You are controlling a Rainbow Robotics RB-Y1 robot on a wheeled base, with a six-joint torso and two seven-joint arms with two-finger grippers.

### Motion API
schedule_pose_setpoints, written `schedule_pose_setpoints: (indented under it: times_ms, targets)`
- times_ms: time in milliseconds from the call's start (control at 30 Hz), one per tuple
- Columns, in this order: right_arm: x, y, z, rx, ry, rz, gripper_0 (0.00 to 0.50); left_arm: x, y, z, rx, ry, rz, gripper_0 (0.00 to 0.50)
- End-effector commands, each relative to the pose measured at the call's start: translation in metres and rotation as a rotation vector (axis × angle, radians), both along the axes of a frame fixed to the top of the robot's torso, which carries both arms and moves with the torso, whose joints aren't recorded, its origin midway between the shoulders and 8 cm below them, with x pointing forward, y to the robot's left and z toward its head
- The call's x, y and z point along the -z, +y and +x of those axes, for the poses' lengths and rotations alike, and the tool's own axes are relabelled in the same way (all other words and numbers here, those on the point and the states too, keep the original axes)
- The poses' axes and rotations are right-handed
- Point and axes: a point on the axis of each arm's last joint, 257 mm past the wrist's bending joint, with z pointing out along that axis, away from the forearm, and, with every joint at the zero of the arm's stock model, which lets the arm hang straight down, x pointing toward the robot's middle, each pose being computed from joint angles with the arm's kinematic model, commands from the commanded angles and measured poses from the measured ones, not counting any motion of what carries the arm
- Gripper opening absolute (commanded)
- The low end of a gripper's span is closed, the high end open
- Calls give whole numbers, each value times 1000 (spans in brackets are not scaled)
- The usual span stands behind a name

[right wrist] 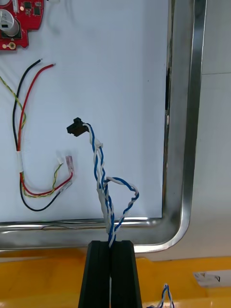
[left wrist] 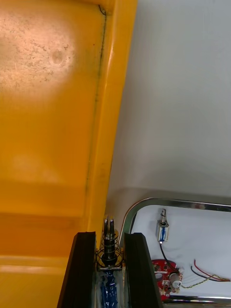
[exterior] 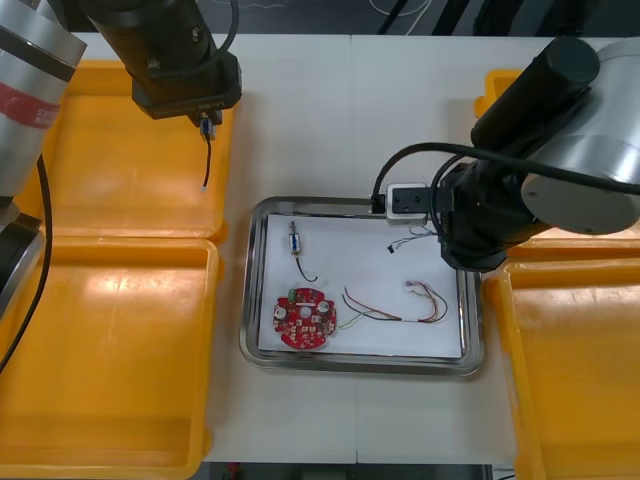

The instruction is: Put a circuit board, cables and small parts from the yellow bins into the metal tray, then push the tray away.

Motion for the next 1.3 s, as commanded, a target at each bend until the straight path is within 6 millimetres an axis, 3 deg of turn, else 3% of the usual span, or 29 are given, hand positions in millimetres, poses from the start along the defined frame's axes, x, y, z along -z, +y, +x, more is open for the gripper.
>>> schedule_pose_setpoints:
  times_ms: [33,833,1133,1200,1267,1300]
  targets:
    - [-4,19,16,9,-35,27,0,-9,-8,-4,75,-20,9,0]
    - [51,34,48,45,-38,49,0,-8,-6,-7,71,-6,18,0]
    - [59,34,49,55,-36,41,0,-9,-5,-7,68,-8,19,0]
    - [61,35,49,50,-36,44,141,-9,-5,-7,69,-9,20,0]
    - [61,40,49,42,-43,53,463,-9,-5,-7,66,-8,19,0]
    - [61,39,51,43,-50,52,500,-9,-4,-7,67,-9,20,0]
